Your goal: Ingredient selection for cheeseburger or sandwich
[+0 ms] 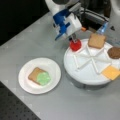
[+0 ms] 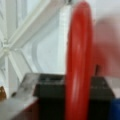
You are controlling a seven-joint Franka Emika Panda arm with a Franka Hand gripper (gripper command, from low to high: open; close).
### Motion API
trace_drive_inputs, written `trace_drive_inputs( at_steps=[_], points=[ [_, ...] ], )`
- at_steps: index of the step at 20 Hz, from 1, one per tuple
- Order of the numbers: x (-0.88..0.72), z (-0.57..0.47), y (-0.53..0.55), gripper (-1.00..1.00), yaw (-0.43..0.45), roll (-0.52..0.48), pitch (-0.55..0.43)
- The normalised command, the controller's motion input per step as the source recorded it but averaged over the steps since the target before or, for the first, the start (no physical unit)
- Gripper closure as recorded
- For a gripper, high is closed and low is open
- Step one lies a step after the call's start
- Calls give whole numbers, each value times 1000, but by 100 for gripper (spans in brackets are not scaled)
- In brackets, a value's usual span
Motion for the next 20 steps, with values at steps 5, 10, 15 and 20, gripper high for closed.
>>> trace_drive_inputs(
  at_steps=[5,10,15,20],
  points=[
    [261,646,-47,100,110,-72,222],
    [258,337,-72,100,246,-170,182],
    [415,44,-146,100,319,-217,131],
    [648,-115,-341,100,369,-248,79]
  ],
)
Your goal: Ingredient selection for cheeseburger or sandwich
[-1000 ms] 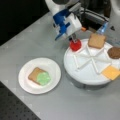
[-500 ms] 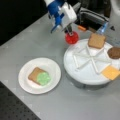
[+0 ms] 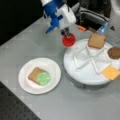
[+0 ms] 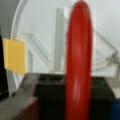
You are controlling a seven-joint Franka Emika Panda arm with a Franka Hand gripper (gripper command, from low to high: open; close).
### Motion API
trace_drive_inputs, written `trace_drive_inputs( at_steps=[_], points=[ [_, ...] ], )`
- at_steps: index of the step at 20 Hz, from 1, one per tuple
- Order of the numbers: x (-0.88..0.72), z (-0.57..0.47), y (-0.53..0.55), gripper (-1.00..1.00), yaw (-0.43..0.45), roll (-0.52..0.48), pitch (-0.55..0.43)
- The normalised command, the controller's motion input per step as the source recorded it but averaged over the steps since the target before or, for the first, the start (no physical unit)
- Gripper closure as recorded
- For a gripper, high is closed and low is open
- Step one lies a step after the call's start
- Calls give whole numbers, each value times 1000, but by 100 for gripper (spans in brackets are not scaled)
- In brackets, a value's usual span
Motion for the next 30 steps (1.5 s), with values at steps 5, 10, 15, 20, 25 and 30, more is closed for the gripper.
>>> trace_drive_inputs(
  at_steps=[5,10,15,20,25,30],
  points=[
    [793,-81,-408,100,384,-227,92],
    [536,77,-366,100,272,-119,136],
    [491,-4,-323,100,188,-61,128],
    [527,-124,-273,100,207,-75,80],
    [443,-148,-188,100,278,-55,17],
    [326,-104,-133,100,279,40,50]
  ],
)
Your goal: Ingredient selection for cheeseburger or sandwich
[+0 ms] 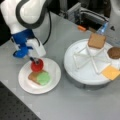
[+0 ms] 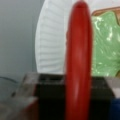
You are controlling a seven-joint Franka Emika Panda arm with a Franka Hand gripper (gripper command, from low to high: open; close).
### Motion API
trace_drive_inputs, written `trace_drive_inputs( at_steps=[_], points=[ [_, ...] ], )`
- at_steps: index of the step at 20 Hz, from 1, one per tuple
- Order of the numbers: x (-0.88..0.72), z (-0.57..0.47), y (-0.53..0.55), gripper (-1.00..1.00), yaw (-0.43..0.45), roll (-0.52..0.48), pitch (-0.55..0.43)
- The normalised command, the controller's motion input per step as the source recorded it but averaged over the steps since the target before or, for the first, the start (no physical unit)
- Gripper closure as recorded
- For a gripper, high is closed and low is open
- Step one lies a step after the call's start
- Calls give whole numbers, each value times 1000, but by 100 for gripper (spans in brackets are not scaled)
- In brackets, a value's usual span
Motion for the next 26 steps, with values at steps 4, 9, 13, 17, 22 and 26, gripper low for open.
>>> trace_drive_inputs(
  at_steps=[4,9,13,17,22,26],
  points=[
    [307,-166,-171,100,284,11,60],
    [301,-161,-154,100,303,14,63],
    [257,-69,-164,100,288,13,74],
    [207,2,-160,100,266,18,77],
    [183,16,-149,-100,247,15,72],
    [154,-8,-137,-100,260,-35,77]
  ],
)
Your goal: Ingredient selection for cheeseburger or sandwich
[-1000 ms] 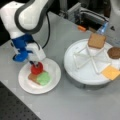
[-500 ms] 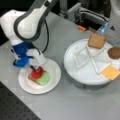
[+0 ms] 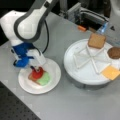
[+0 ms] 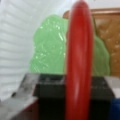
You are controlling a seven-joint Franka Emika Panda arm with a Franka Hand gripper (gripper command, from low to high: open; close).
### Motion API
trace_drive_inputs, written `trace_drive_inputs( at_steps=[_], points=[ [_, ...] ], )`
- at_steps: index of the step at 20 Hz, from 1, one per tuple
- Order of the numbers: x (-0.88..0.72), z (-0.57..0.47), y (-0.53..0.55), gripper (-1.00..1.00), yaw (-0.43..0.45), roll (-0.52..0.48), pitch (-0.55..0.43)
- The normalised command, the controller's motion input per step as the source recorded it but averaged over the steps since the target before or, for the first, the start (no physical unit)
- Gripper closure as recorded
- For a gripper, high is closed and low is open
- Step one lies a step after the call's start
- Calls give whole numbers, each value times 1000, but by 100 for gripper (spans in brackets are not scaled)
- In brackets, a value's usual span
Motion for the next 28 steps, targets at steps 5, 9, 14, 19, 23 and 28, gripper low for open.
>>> trace_drive_inputs(
  at_steps=[5,9,14,19,23,28],
  points=[
    [111,6,-153,-100,260,-41,75],
    [105,17,-146,-100,262,-38,69],
    [120,21,-126,-100,259,-28,64],
    [129,34,-100,-100,244,-11,67],
    [95,105,-62,-100,197,-32,93],
    [2,246,48,-100,81,-131,138]
  ],
)
